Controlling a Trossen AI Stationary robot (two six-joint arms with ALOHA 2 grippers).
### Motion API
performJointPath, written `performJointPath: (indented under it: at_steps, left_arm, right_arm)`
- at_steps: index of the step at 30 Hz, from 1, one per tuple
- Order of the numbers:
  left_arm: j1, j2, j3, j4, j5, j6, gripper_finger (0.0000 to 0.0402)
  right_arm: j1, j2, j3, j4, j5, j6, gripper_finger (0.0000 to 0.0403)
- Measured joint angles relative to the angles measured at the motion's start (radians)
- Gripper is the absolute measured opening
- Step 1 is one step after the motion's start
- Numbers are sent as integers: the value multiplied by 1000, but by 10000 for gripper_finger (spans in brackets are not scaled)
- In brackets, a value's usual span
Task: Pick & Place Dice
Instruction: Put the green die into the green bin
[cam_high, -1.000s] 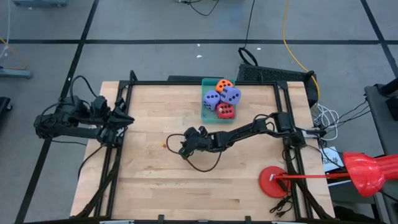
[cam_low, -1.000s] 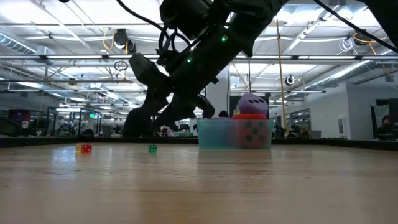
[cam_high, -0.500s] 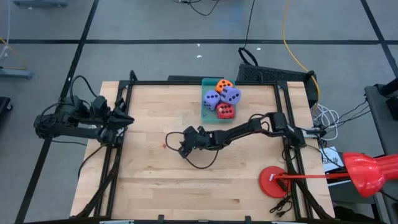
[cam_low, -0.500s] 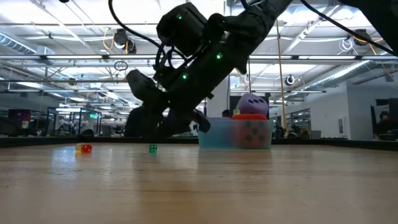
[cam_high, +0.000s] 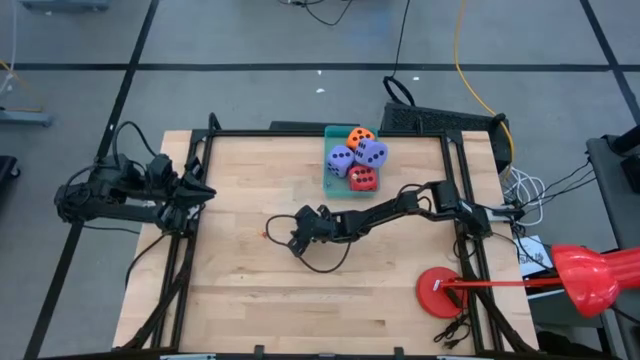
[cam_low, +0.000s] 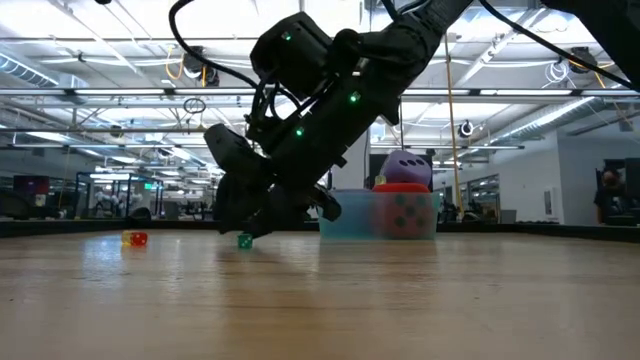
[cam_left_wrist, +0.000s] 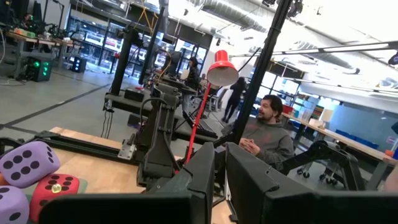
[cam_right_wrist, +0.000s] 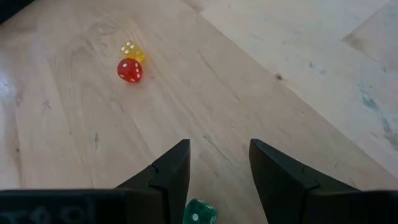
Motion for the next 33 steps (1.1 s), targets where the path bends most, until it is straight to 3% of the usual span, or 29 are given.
performJointPath:
  at_steps: [20,33]
  left_arm:
    - [0,0,0,0,0,0,47]
    - [0,0,0,0,0,0,47]
  right_arm:
    - [28,-42,1,-70,-78,-181,224]
    - [29,-42,-14,-96,-77,-184,228]
